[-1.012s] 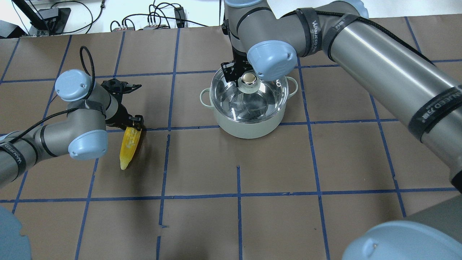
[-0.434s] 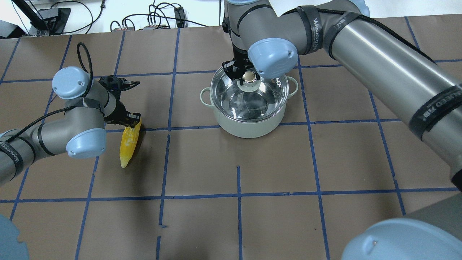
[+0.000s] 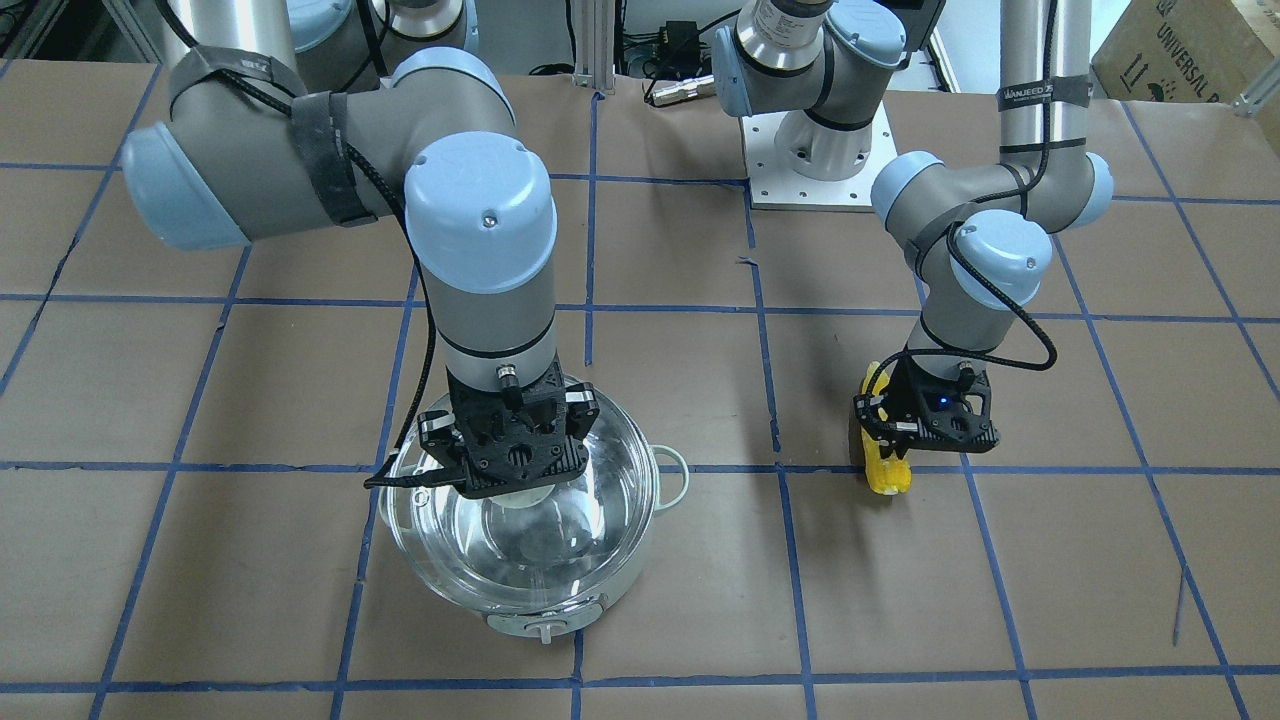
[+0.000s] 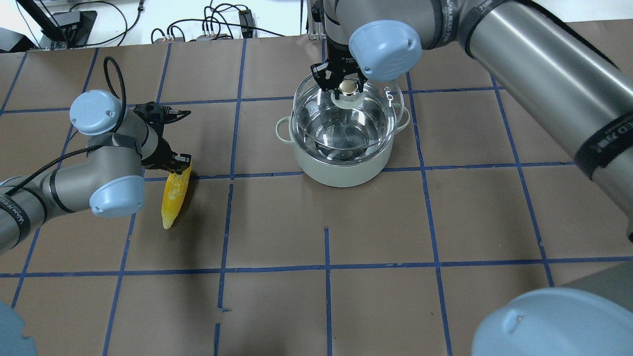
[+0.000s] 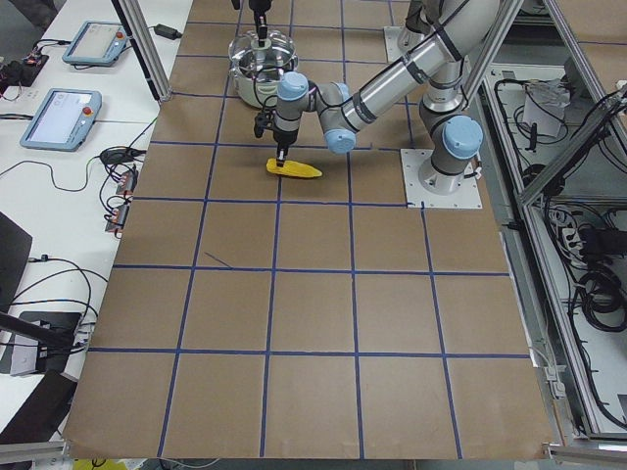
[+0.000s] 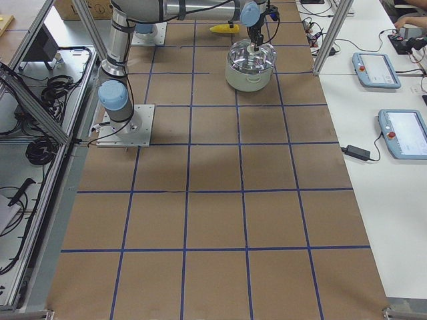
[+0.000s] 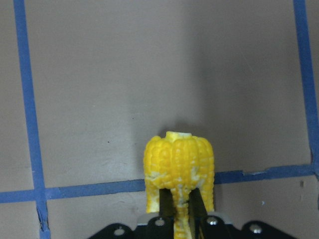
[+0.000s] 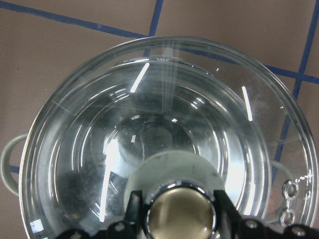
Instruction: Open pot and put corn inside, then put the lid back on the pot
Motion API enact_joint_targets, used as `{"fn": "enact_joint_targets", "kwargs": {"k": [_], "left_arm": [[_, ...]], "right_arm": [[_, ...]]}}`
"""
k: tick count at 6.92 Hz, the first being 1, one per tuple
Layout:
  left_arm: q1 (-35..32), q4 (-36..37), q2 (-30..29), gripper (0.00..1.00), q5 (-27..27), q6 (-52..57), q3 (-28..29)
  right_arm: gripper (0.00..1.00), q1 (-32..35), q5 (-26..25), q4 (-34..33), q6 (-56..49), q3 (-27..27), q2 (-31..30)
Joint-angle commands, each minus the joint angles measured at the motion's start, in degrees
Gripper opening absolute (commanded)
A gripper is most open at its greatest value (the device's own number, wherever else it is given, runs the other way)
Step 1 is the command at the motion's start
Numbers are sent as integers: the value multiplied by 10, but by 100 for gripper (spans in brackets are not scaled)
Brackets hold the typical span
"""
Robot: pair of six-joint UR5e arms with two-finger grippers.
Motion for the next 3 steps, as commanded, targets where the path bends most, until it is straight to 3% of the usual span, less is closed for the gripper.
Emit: {"fn": "enact_joint_targets", "kwargs": {"k": [1,3], "left_arm": [[0,-18,20,18,2,-2,3],[-13,-96,46,18,-1,-57,37]], "right_arm": [[30,-42,1,51,-47,-51,-4],[31,-91,0,69,-74,-53,-26]]}}
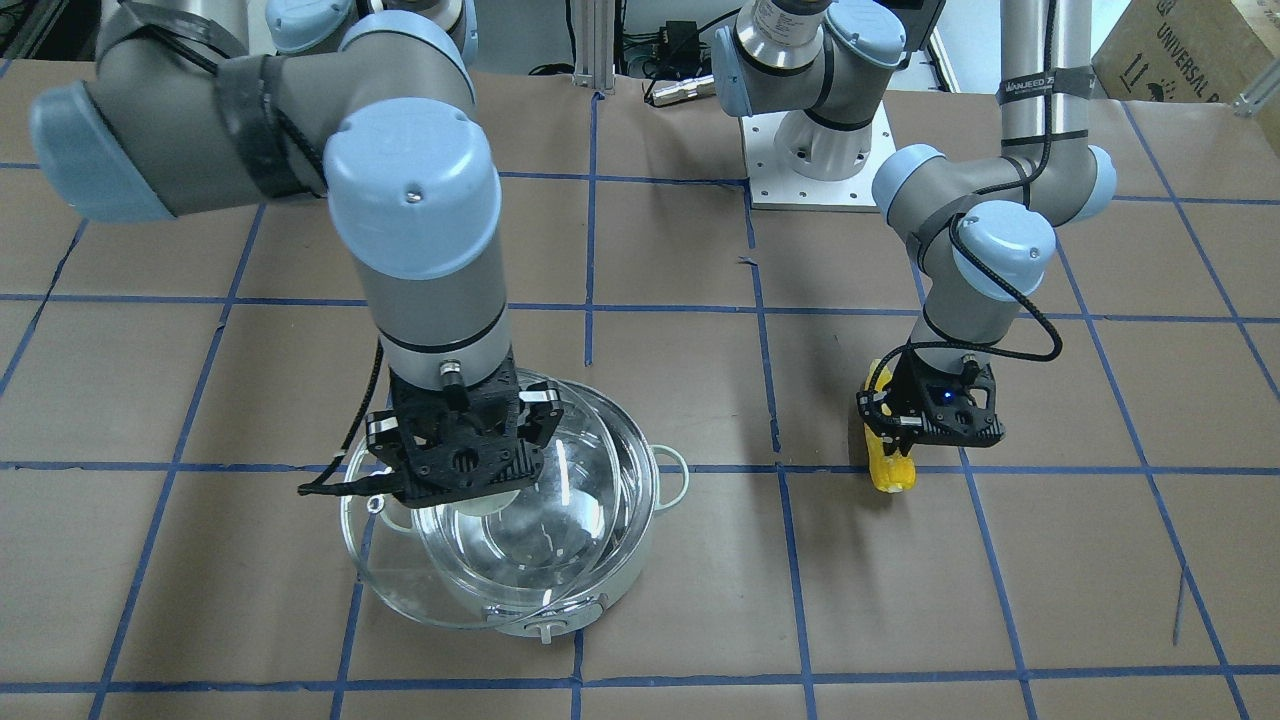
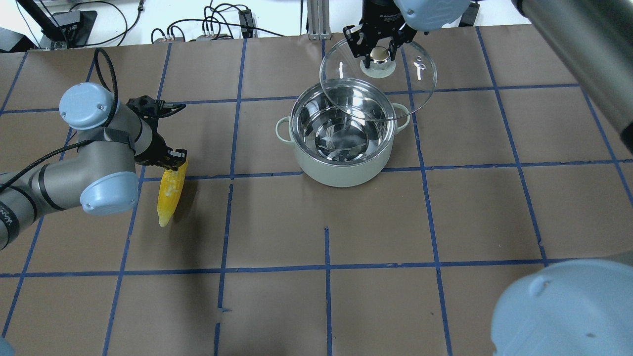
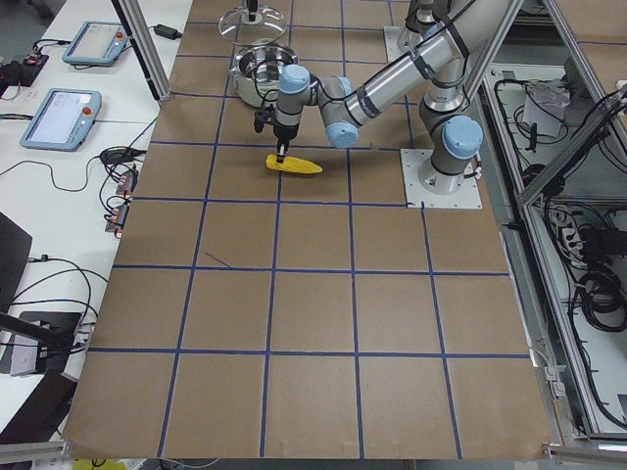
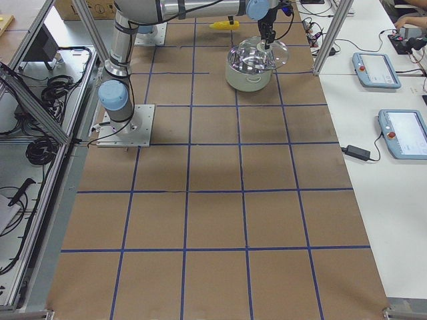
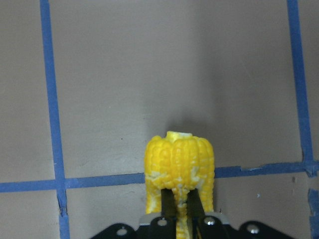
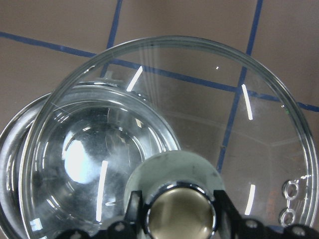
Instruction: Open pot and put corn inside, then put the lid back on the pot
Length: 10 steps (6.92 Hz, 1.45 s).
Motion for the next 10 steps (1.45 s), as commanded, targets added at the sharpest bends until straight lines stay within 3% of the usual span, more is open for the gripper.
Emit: {"fn": "enact_joint_targets", "kwargs": {"k": [1,2,4,5,7,10], "left_arm": [[-46,-122,43,18,-1,-83,59],[-91,-200,50,18,-1,-181,114],[-161,-277,39,18,-13,-307,210],[-183,-279,25,18,-80,-383,236],[-194,-258,-4,18,-154,-458,267],[-229,-202,-85,18,-156,-534,331]], "right_arm": [[31,-63,-1,28,-18,-4,-29],[31,-95,1,53,-24,-4,-42],[30,-118,1,70,-24,0,-51],[30,-118,0,70,-24,2,-51],[29,-116,0,70,-23,4,-51],[29,-113,1,70,-23,6,-51]]}}
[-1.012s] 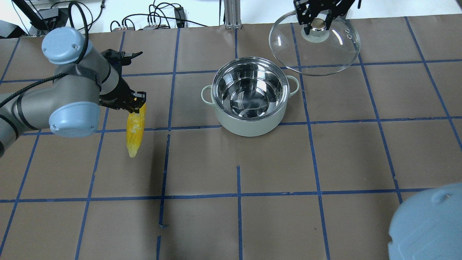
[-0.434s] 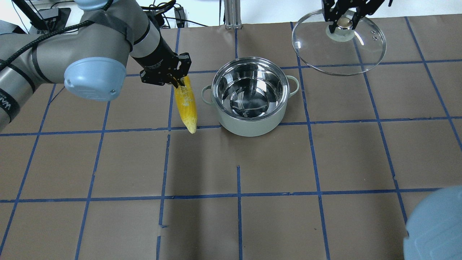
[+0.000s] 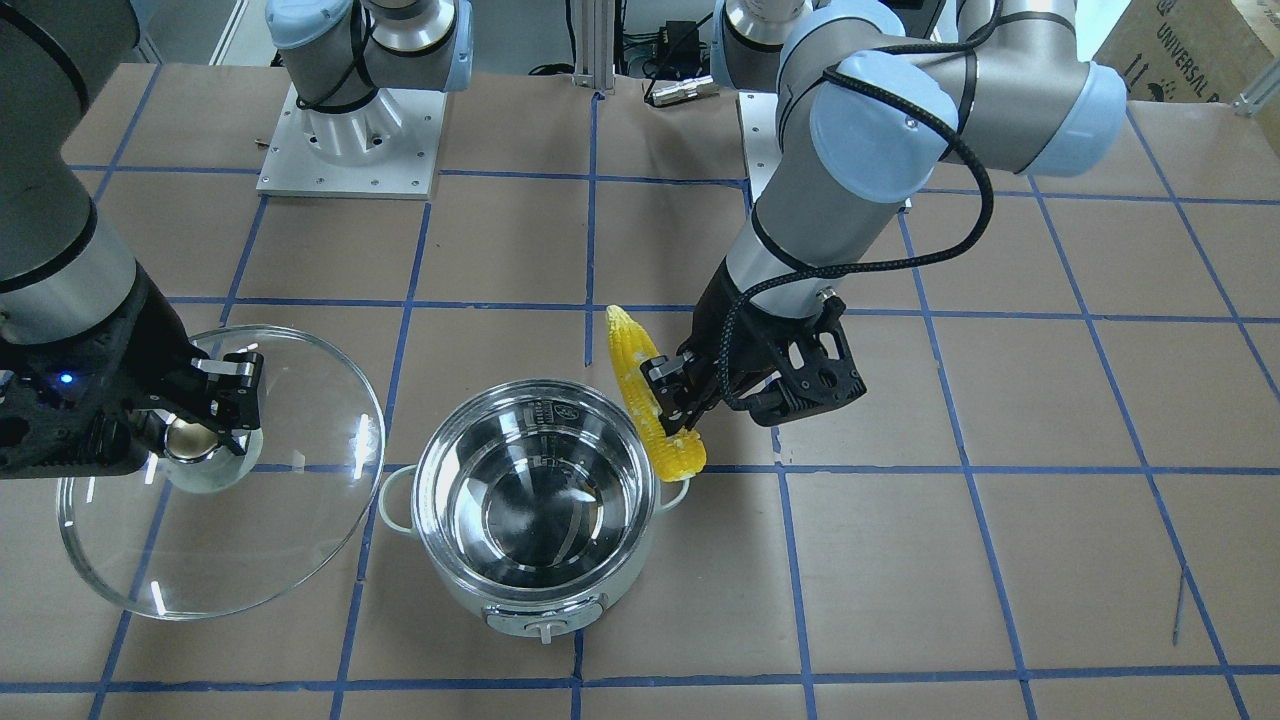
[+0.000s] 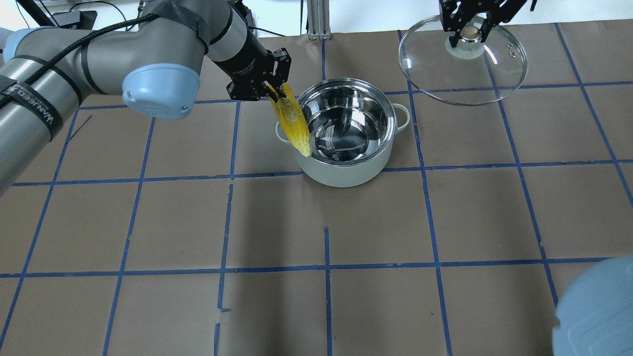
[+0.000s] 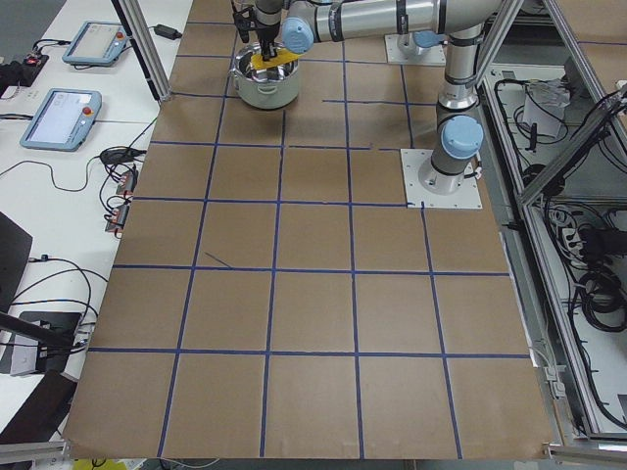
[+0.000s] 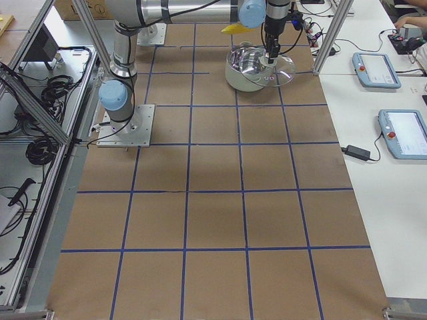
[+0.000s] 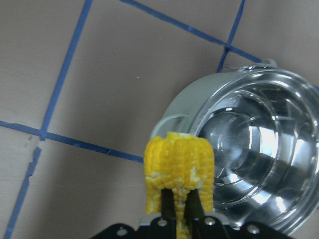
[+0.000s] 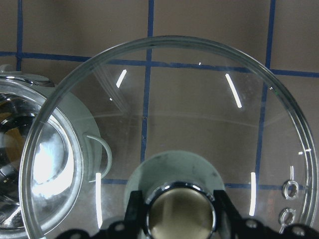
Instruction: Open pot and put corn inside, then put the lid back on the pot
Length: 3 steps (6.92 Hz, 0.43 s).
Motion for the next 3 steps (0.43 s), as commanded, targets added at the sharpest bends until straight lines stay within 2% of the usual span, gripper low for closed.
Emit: {"fn": "enact_joint_targets", "kwargs": {"k": [1,2,3], "left_arm": [[-34,44,-79,18,-1,-58,61],[-42,43,-107,26,3,-65,92],[-44,42,-113,98,5,-67,91]], "right_arm": [[29,1,1,0,0,0,-1],[29,1,1,1,0,0,-1],[29,1,1,1,0,0,-3]]}}
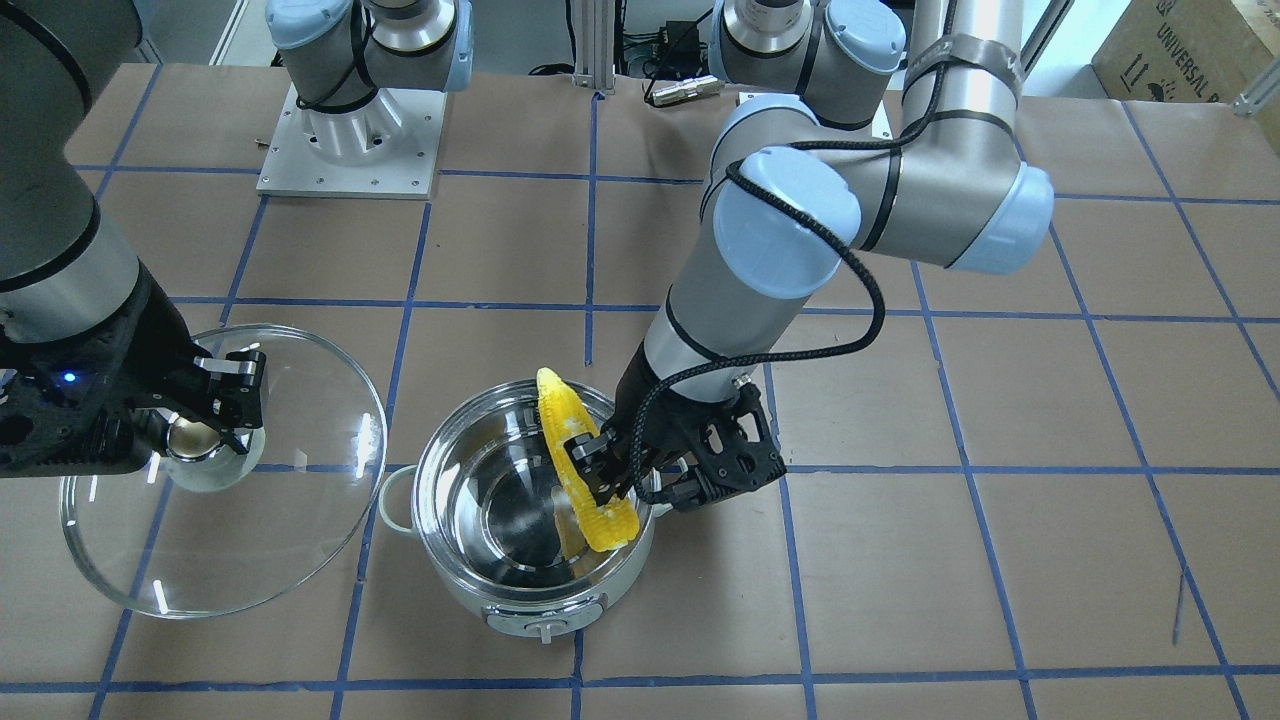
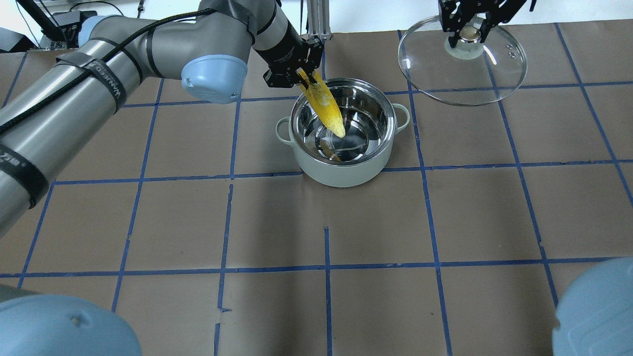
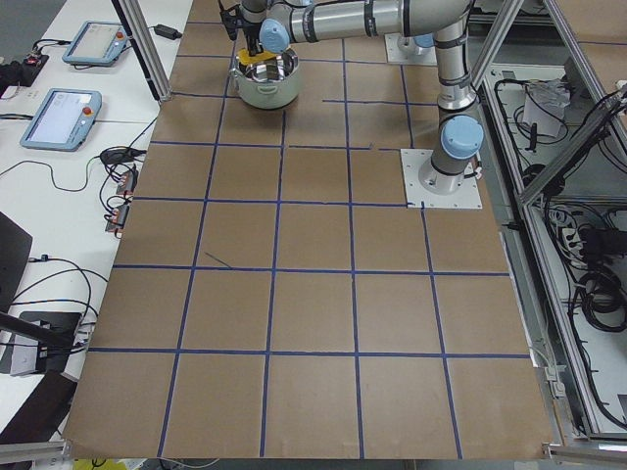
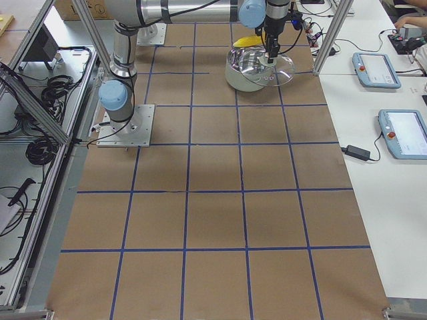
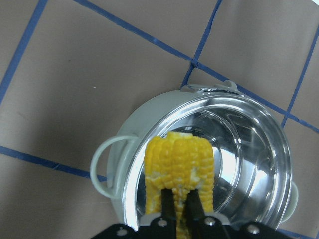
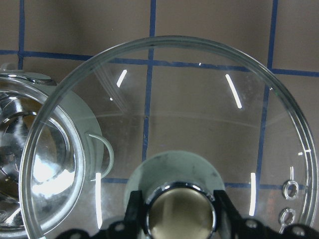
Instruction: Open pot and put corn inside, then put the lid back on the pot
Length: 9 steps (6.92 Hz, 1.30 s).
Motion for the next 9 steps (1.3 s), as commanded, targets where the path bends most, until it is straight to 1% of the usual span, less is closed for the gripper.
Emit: {"fn": "enact_joint_targets", "kwargs": {"k": [1,3,4,6,7,8,9], "left_arm": [[-6,-2,-12,100,1,4,3],[-6,0,0,100,2,4,-31],[0,-1,-1,100,2,7,-35],[40,-14,7,100,5,173,-29],[71,-50,26,100,21,258,-34],[95,-95,49,100,50,330,-33],[125,-145,81,100,57,392,-32]], "right_arm": [[29,2,0,0,0,2,-2],[29,3,0,0,1,2,-2],[29,3,-1,-1,2,2,-2],[29,22,1,-2,22,1,-2],[29,49,-2,-10,48,2,1],[29,70,-6,-11,83,3,8],[29,87,-6,-12,106,3,16]]}}
